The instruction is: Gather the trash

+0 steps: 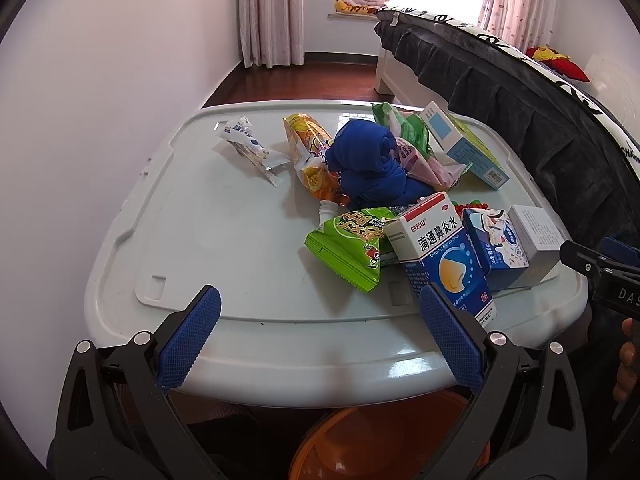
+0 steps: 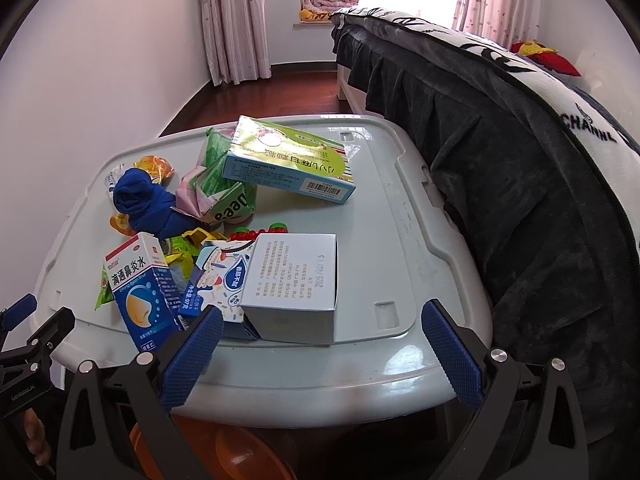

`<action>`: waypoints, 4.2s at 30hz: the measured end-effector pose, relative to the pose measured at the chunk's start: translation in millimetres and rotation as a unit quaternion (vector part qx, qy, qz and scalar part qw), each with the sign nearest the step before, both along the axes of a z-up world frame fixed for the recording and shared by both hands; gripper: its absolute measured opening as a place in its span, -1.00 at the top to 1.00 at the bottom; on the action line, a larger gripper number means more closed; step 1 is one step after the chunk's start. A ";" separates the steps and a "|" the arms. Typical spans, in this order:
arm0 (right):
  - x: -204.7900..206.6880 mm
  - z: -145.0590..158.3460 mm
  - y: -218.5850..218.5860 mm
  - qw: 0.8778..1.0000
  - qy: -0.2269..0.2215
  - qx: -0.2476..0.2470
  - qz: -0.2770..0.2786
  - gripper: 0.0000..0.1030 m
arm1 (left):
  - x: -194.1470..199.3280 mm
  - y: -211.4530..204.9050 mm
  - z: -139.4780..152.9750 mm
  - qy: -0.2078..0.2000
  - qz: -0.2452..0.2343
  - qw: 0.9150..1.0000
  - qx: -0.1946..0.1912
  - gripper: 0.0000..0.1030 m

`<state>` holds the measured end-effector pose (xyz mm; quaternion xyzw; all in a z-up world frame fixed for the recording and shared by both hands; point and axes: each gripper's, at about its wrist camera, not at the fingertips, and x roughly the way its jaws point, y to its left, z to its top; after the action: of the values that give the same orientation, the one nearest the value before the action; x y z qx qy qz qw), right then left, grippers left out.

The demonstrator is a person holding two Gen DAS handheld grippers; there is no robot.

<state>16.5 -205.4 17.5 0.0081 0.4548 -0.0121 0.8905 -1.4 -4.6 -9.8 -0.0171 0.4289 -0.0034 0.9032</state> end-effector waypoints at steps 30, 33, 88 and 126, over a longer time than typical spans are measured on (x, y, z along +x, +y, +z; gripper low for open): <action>36.0 -48.9 -22.9 0.992 -0.009 0.124 -0.032 -0.29 | 3.5 -9.7 -4.5 0.004 -0.031 0.999 -0.020 -0.87; 37.0 -50.7 -23.5 0.991 -0.017 0.127 -0.032 -0.29 | 3.2 -12.9 -6.5 0.007 -0.036 0.999 -0.017 -0.87; -35.5 33.4 -41.4 0.983 -0.080 0.143 0.084 -0.21 | -39.2 -45.5 28.9 -0.022 -0.014 0.999 -0.019 0.00; -90.7 -41.6 42.9 0.945 0.172 0.167 0.223 -0.65 | -119.9 -0.6 -60.8 0.182 -0.007 0.983 -0.016 -0.78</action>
<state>-74.1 -162.5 -24.1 0.0533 0.5864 0.2616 0.7647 -121.3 -5.2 -70.6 -0.0290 0.5857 -0.0139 0.8099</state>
